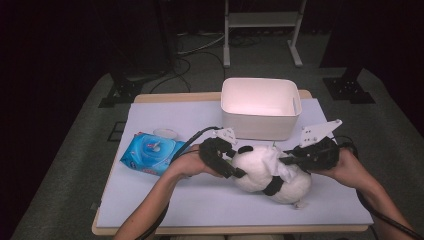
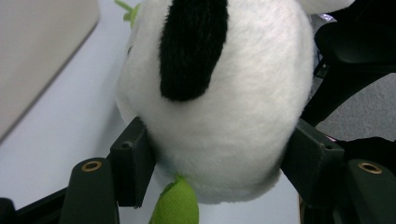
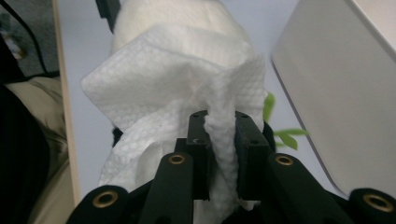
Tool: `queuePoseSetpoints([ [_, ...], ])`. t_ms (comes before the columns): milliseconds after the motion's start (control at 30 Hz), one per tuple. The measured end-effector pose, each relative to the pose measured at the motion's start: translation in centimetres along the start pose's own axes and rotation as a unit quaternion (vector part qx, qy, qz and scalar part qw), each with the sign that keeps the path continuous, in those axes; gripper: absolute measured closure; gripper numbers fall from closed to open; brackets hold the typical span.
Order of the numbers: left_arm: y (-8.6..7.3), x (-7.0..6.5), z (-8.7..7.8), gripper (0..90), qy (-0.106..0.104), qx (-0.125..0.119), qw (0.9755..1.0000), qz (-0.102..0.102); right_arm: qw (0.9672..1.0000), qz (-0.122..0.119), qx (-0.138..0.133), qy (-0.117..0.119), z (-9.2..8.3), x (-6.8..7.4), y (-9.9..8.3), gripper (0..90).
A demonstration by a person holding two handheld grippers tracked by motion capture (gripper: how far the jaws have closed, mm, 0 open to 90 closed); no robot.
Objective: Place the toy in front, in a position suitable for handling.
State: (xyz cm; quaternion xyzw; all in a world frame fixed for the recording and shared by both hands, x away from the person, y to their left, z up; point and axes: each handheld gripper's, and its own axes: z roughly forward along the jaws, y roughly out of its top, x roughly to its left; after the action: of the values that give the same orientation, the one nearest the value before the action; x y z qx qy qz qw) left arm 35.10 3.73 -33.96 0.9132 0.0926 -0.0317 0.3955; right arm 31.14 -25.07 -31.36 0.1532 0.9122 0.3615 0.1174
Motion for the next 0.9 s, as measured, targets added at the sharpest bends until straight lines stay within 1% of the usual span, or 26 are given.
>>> queuePoseSetpoints([
  [33,0.0,0.0,0.0,33.2,0.0,0.0,1.0,0.0,1.0,0.0,0.0,0.0,0.0,0.0,0.0,77.8],
  [67,0.5,-0.2,-0.3,33.1,0.004,0.006,1.0,0.006,1.0,-0.006,-0.003,0.004,0.2,0.1,0.6,77.8],
  [100,0.5,-0.2,-0.3,33.1,0.004,0.006,1.0,0.006,1.0,-0.006,-0.003,0.004,0.2,0.1,0.6,77.8],
  [133,0.7,-0.2,-0.4,33.1,0.006,0.008,0.9999,0.009,0.9999,-0.009,-0.007,0.003,0.2,0.1,1.0,77.8],
  [233,0.9,-0.3,-0.7,33.1,0.01,0.006,0.9999,0.011,0.9999,-0.011,-0.011,0.001,0.0,0.1,1.4,77.8],
  [267,1.0,-0.4,-0.9,33.2,0.011,0.004,0.9998,0.015,0.9993,-0.007,-0.035,0.006,-0.5,0.2,1.7,77.8],
  [333,1.2,-0.4,-0.9,33.2,0.01,0.003,0.9998,0.015,0.9992,-0.007,-0.04,0.007,-0.7,0.2,1.8,77.8],
  [367,1.3,-0.5,-1.0,33.2,0.011,0.006,0.9998,0.018,0.9992,-0.012,-0.039,0.002,-0.8,0.4,2.0,77.8],
  [400,1.4,-0.5,-1.0,33.2,0.014,0.008,0.9997,0.021,0.9992,-0.012,-0.039,0.002,-0.8,0.4,2.0,77.8],
  [433,1.5,-0.6,-0.9,33.1,0.013,0.012,0.9997,0.019,0.9994,-0.009,-0.034,0.004,-0.7,0.3,1.7,77.8],
  [467,1.4,-0.6,-0.9,33.1,0.013,0.016,0.9996,0.022,0.9994,-0.009,-0.034,0.004,-0.7,0.3,1.7,77.8],
  [500,1.3,-0.5,-0.8,33.0,0.01,0.015,0.9996,0.021,0.9999,-0.008,-0.015,-0.001,-0.4,0.2,1.0,77.7],
  [567,1.1,-0.5,-0.6,32.6,0.007,0.017,0.9996,0.021,1.0,0.0,-0.004,0.002,0.0,0.0,0.1,77.7],
  [600,1.0,-0.5,-0.5,31.8,0.002,0.016,0.9996,0.021,1.0,0.004,-0.003,0.004,0.0,0.0,-0.3,77.8],
  [667,0.9,-0.5,-0.3,30.8,0.001,0.013,0.9996,0.023,0.9999,0.007,-0.005,0.006,0.1,0.0,-0.6,77.8],
  [700,0.8,-0.5,-0.3,29.9,-0.001,0.012,0.9996,0.024,1.0,0.005,-0.005,0.003,0.1,0.2,-0.9,77.8],
  [733,0.7,-0.5,-0.3,27.0,-0.005,0.008,0.9995,0.03,0.9999,0.007,-0.005,0.005,0.0,0.4,-1.3,77.8],
  [767,0.7,-0.5,-0.3,26.3,-0.005,0.008,0.9995,0.03,0.9999,0.007,-0.005,0.005,0.0,0.4,-1.3,77.8],
  [800,0.6,-0.5,-0.2,25.1,-0.009,0.0,0.9996,0.028,1.0,0.005,-0.005,0.003,-0.2,0.5,-1.6,77.8],
  [867,0.6,-0.6,-0.2,23.8,-0.01,-0.002,0.9995,0.03,1.0,0.007,-0.005,0.003,-0.3,0.5,-1.7,77.8],
  [900,0.6,-0.6,-0.2,21.1,-0.011,-0.008,0.9996,0.027,1.0,0.007,-0.003,0.001,-0.5,0.6,-1.9,77.8],
])
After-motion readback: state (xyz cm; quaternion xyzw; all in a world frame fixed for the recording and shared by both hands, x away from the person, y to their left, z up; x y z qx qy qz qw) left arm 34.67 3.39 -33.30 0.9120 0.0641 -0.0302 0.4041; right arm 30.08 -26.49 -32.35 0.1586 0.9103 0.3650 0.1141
